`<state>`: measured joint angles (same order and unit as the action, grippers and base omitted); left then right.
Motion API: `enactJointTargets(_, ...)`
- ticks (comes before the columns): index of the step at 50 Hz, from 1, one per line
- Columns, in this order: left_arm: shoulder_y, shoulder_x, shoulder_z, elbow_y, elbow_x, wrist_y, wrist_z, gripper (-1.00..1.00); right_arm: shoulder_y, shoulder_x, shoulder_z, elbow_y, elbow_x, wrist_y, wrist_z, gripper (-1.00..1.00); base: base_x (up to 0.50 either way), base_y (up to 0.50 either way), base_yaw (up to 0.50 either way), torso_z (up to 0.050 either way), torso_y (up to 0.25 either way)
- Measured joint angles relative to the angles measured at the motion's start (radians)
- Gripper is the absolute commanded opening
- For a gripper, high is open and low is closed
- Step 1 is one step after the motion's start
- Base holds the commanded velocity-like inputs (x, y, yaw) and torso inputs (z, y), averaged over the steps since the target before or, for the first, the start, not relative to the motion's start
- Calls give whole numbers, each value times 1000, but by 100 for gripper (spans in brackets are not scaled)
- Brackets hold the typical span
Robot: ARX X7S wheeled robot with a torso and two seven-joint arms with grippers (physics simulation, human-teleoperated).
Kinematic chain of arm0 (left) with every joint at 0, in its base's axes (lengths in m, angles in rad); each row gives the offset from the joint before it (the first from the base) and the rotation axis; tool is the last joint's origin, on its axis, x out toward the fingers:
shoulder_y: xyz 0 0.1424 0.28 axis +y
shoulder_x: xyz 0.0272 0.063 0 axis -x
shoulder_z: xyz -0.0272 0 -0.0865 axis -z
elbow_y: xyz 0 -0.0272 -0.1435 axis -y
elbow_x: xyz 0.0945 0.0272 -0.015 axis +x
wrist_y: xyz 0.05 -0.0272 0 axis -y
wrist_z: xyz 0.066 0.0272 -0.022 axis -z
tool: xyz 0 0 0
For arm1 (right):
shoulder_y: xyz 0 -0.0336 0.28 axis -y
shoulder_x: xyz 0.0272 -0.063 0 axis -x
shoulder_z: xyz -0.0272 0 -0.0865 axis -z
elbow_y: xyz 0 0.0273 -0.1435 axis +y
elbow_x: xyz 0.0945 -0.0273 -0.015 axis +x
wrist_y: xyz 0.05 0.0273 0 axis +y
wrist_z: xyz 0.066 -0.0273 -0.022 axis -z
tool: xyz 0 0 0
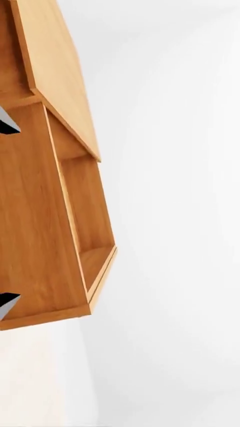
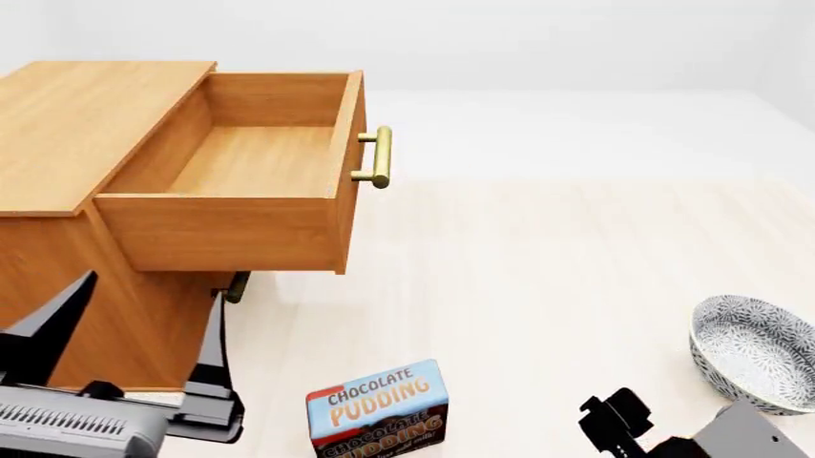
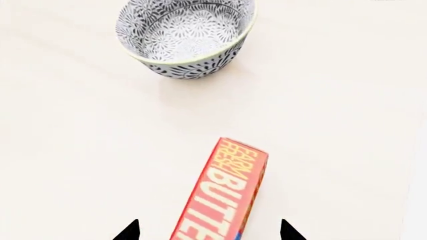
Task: Put the butter at the back in the top drawer of the cabinet and close it.
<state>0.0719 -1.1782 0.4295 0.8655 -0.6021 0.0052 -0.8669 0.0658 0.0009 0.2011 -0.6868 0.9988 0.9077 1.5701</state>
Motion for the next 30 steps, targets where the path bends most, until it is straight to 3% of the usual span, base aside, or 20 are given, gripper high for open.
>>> enactJointTargets(30, -30, 57, 34, -57, 9, -33, 37, 100, 166, 8, 67, 155, -14, 75, -9, 100, 0, 0, 0, 0, 0)
